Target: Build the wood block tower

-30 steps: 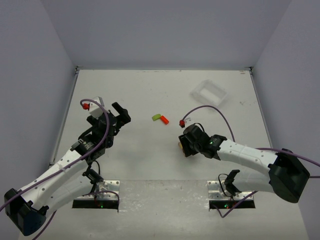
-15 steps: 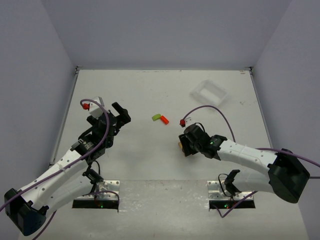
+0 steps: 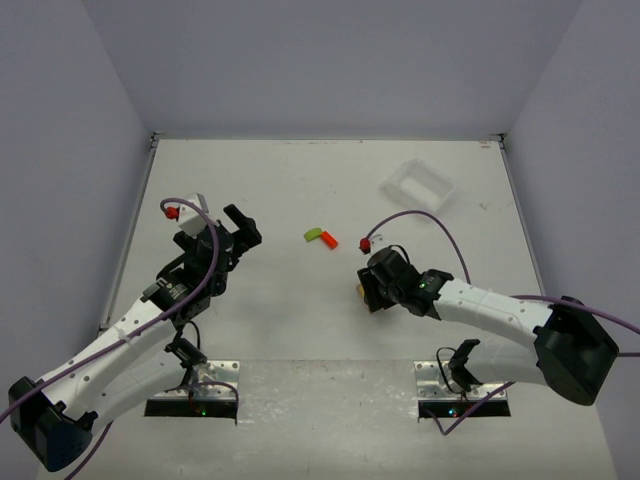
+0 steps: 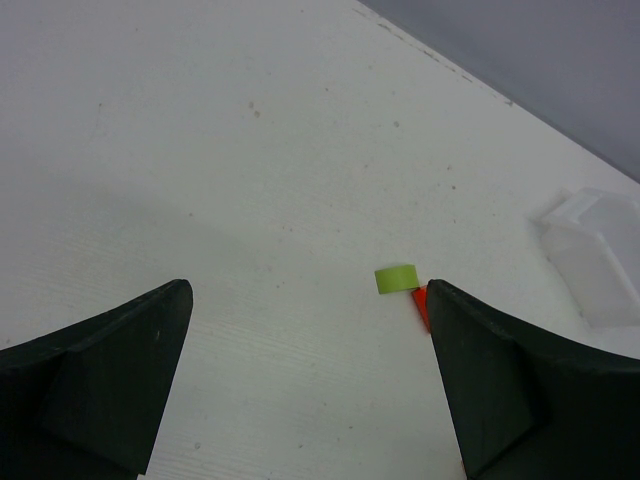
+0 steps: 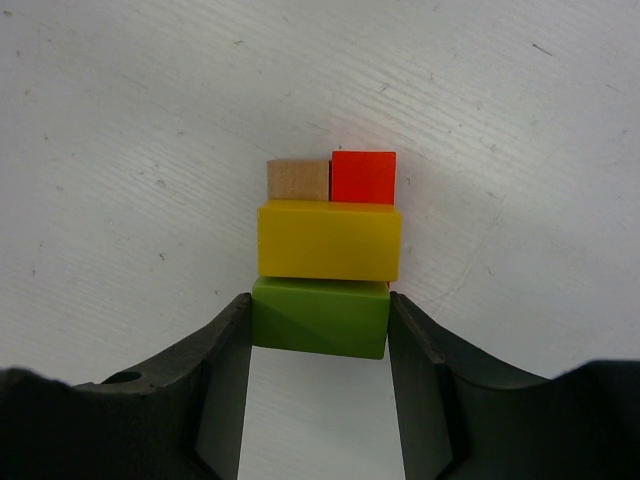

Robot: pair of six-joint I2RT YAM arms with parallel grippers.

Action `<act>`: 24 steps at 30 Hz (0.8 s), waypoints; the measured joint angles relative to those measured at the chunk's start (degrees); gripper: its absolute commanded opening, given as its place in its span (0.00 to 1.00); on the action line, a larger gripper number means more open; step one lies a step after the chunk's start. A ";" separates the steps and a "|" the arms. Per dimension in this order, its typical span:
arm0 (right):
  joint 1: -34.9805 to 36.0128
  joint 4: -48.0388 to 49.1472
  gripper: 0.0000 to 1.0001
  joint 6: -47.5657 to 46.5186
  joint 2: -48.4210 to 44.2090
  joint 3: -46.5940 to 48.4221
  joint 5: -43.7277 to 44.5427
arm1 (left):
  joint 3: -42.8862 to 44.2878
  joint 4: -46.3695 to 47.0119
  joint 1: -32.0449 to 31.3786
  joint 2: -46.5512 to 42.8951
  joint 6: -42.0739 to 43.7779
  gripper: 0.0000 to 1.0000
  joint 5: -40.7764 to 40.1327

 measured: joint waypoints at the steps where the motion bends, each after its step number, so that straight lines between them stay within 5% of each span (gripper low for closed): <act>1: -0.02 0.01 0.48 0.01 0.12 0.00 -0.01 | 0.00 0.00 0.00 0.00 0.00 1.00 0.00; 24: -0.34 0.54 0.65 0.10 1.02 0.00 -0.12 | 0.00 0.00 0.00 0.00 0.00 1.00 0.00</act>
